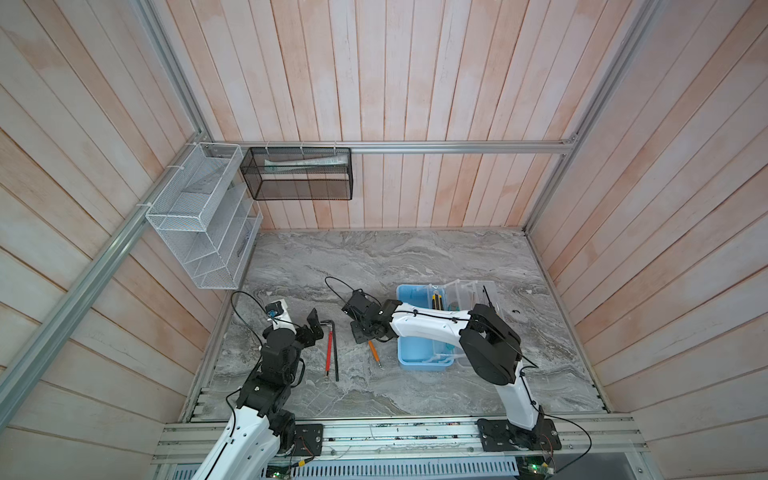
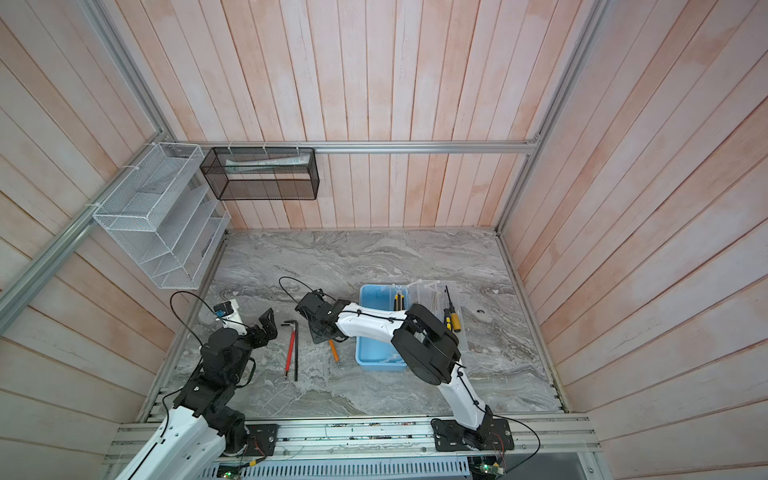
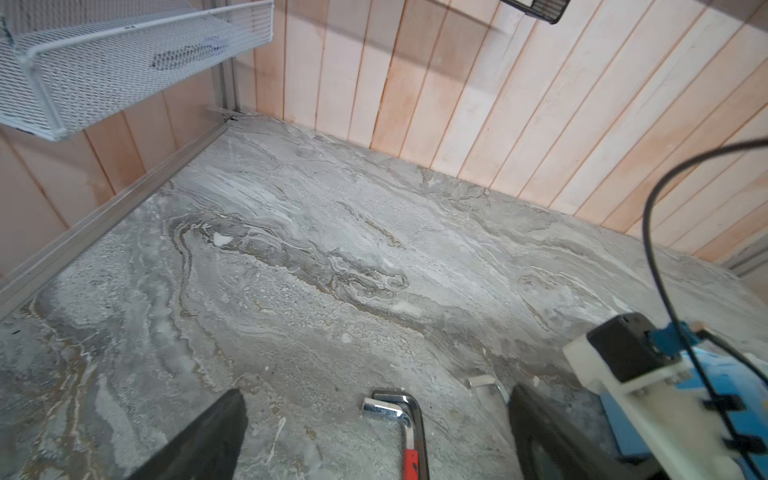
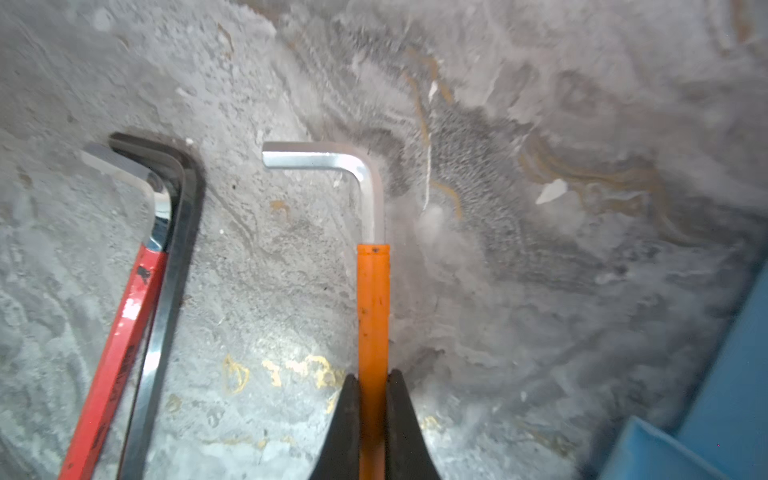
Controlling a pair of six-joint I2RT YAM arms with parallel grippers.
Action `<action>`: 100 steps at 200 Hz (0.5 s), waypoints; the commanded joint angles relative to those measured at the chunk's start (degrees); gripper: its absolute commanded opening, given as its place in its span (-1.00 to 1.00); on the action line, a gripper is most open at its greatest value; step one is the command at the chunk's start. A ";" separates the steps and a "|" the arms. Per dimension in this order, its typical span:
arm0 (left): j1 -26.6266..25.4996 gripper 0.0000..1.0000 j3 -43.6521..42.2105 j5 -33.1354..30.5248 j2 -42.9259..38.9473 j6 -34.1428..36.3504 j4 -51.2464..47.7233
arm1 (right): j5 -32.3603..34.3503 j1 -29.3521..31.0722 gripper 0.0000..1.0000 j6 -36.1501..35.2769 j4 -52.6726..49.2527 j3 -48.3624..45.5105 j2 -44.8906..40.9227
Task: Pack the tool kit
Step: 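Lift the orange-handled hex key and carry it over the blue box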
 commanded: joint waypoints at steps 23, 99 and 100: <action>0.23 0.99 -4.45 11.51 -6.51 -1.18 2.57 | 3.86 -0.75 -1.00 1.58 0.02 -0.28 -7.88; 0.23 0.99 -8.28 16.19 -8.40 -2.28 5.45 | 12.46 -3.94 -1.00 6.32 -2.91 -9.47 -22.78; 0.23 0.99 -8.32 16.26 -8.34 -2.28 5.47 | 12.68 -3.96 -1.00 6.43 -2.98 -9.67 -23.05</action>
